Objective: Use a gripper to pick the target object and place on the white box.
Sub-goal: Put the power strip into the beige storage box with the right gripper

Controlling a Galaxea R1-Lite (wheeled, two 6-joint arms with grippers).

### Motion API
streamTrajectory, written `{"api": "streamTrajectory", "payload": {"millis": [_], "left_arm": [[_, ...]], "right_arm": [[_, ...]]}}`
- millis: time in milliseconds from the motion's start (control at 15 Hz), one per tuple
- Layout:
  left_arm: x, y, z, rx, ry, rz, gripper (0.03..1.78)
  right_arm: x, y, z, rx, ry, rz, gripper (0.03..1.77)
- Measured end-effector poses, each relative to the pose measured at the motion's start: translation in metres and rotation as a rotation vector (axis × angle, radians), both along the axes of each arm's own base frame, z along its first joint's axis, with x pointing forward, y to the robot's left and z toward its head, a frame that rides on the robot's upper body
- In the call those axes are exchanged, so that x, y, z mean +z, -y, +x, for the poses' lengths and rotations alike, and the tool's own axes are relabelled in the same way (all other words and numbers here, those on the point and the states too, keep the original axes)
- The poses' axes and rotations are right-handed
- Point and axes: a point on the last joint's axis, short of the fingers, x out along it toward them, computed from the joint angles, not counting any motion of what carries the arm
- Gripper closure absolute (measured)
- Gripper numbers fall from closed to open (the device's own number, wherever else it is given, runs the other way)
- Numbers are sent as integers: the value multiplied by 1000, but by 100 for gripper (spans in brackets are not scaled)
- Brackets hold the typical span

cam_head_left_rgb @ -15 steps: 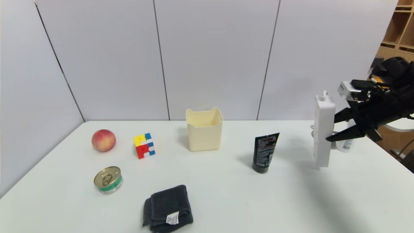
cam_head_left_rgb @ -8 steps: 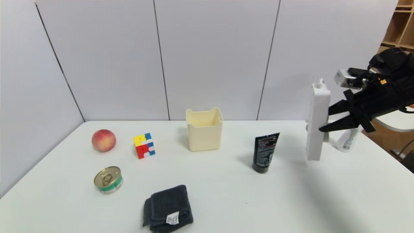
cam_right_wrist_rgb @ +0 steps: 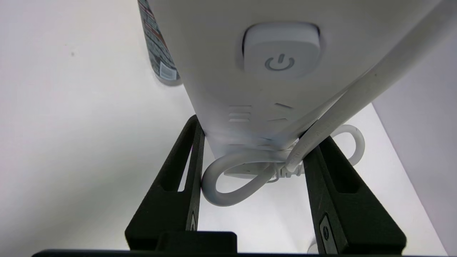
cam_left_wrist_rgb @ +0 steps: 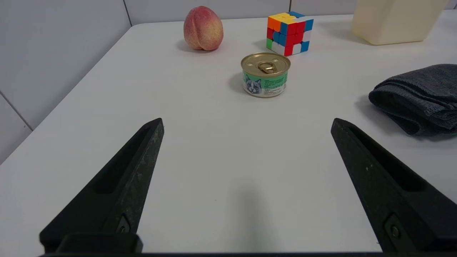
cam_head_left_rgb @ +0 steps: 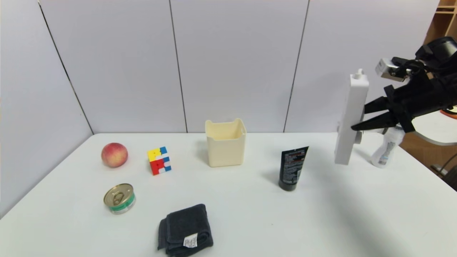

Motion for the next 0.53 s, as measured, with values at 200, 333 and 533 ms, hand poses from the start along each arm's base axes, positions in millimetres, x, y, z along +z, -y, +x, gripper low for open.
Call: {"api": "streamTrajectory", "payload": {"millis": [200, 333, 533], "left_arm": [[0, 0, 0, 0, 0, 0, 12], [0, 0, 0, 0, 0, 0, 12], [0, 0, 0, 0, 0, 0, 12]], "right_arm": [[5, -6, -2, 40, 11, 66, 97], [7, -9, -3, 59, 17, 98, 97], [9, -9, -4, 74, 28, 123, 97]]}}
